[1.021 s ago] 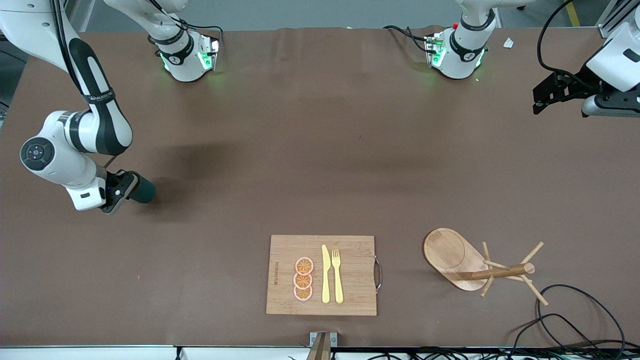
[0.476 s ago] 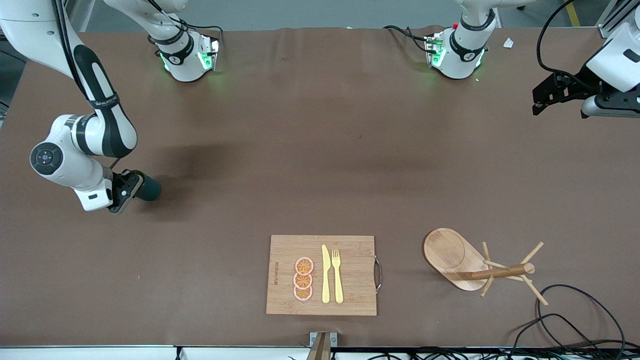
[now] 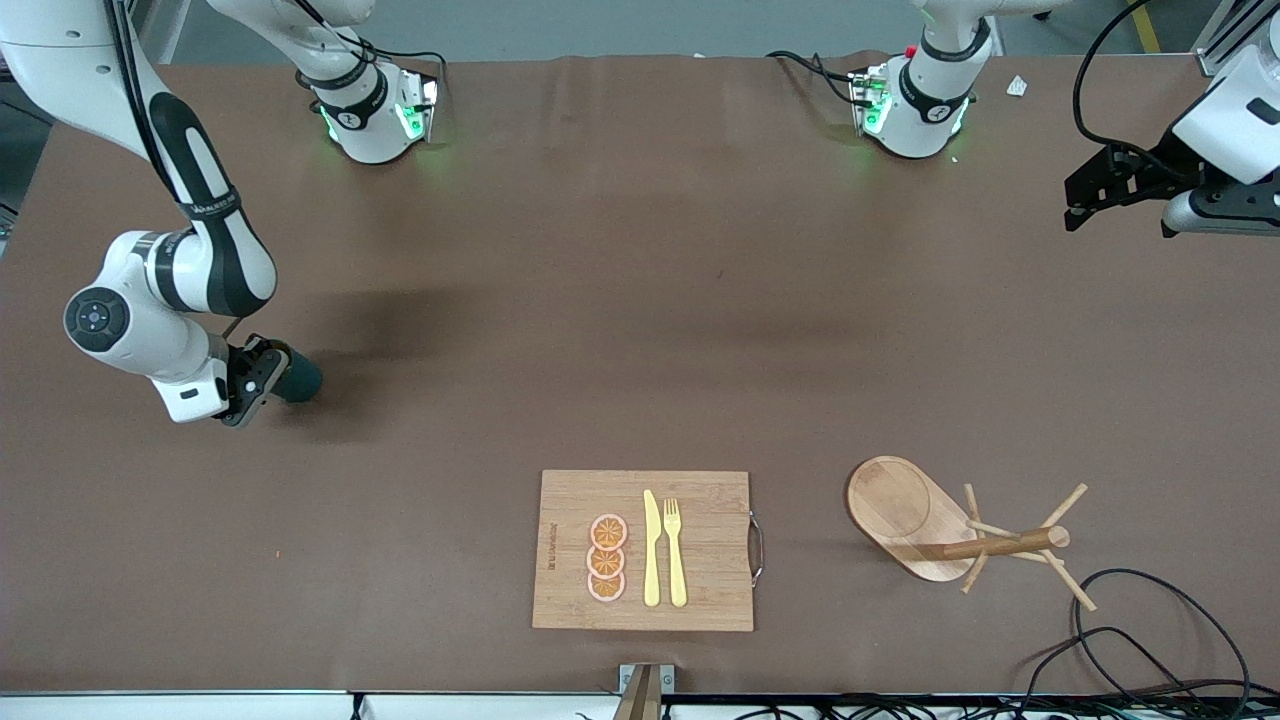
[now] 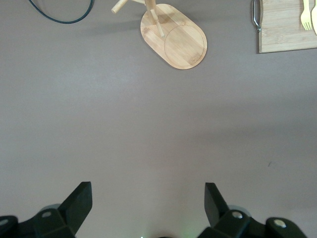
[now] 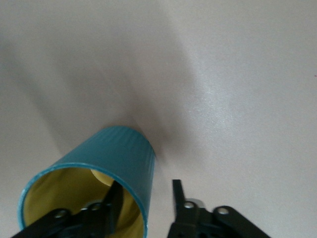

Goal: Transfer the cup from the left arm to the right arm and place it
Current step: 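Lower the mug onto the table and open the right gripper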

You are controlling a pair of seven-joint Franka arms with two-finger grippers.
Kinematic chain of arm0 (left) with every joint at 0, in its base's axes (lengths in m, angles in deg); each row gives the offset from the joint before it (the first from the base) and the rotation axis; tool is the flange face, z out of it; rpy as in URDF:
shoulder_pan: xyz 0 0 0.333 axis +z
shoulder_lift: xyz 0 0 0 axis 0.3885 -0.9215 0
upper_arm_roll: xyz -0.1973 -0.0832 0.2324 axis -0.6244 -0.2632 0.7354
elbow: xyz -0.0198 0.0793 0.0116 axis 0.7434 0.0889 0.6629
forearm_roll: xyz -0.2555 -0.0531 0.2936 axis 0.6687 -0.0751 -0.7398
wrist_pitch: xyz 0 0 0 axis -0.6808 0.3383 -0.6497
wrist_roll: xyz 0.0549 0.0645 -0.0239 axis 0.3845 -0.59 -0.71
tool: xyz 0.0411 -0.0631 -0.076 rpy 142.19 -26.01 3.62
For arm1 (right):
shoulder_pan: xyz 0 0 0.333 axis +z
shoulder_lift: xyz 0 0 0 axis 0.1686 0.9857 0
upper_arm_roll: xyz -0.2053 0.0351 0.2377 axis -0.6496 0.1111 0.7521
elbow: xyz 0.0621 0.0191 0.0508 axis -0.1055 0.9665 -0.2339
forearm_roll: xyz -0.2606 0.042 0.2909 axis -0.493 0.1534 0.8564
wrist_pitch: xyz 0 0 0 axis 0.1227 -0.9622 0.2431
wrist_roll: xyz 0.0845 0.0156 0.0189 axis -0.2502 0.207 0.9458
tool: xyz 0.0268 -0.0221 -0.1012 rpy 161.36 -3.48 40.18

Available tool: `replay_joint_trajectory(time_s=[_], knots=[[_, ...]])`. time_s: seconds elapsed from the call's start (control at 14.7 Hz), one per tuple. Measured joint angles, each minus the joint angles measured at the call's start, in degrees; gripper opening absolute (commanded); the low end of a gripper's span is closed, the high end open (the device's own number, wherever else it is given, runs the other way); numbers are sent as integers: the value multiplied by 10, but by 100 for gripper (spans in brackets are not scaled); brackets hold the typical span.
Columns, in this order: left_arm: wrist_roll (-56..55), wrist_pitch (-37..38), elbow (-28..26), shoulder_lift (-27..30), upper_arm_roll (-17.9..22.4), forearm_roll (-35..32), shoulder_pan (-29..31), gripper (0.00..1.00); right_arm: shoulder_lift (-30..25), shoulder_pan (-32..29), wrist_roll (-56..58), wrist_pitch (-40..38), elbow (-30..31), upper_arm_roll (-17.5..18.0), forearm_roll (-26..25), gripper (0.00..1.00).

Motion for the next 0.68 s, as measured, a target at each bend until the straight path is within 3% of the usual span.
replay_joint_trajectory(time_s=[0.41, 0.68], knots=[[0, -1, 0, 0, 0, 0, 0, 100, 0, -10, 1, -78, -41, 4, 0, 100], [0, -3, 0, 0, 0, 0, 0, 100, -3, -10, 3, -81, -60, 6, 0, 100]])
